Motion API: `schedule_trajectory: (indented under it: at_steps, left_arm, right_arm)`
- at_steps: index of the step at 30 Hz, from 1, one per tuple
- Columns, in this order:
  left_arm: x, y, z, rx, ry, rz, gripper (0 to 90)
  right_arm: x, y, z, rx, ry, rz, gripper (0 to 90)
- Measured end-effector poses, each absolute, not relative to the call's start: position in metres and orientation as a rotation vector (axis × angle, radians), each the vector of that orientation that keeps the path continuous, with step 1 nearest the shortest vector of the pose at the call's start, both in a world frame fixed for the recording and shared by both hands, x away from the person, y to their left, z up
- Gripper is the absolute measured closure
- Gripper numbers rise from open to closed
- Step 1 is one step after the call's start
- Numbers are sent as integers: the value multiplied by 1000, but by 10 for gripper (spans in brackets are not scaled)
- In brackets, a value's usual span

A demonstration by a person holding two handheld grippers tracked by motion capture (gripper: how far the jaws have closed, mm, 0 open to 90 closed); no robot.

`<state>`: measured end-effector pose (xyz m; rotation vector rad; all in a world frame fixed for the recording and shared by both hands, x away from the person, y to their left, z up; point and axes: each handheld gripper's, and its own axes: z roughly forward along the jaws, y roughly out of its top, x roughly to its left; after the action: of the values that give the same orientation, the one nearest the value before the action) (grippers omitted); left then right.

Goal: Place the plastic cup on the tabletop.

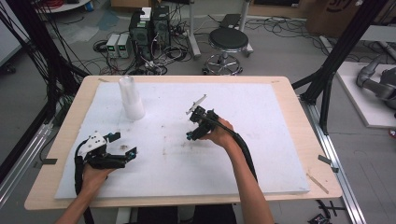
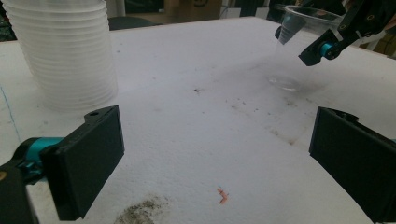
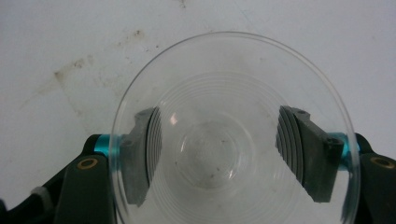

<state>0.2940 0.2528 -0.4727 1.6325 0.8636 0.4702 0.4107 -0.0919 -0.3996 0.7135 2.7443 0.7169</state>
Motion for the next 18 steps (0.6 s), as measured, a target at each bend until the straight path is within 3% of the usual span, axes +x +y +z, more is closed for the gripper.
schedule_trajectory:
  at_steps: [5, 10, 18]
  left_arm:
    - [294, 253, -473, 1631, 865, 470, 32]
    - [294, 253, -473, 1632, 861, 470, 32]
    - [294, 254, -473, 1627, 865, 462, 32]
  right_arm:
    - [412, -92, -402, 718, 2737, 723, 281]
    - [413, -91, -410, 704, 2733, 731, 173]
    - [413, -96, -415, 739, 2705, 762, 141]
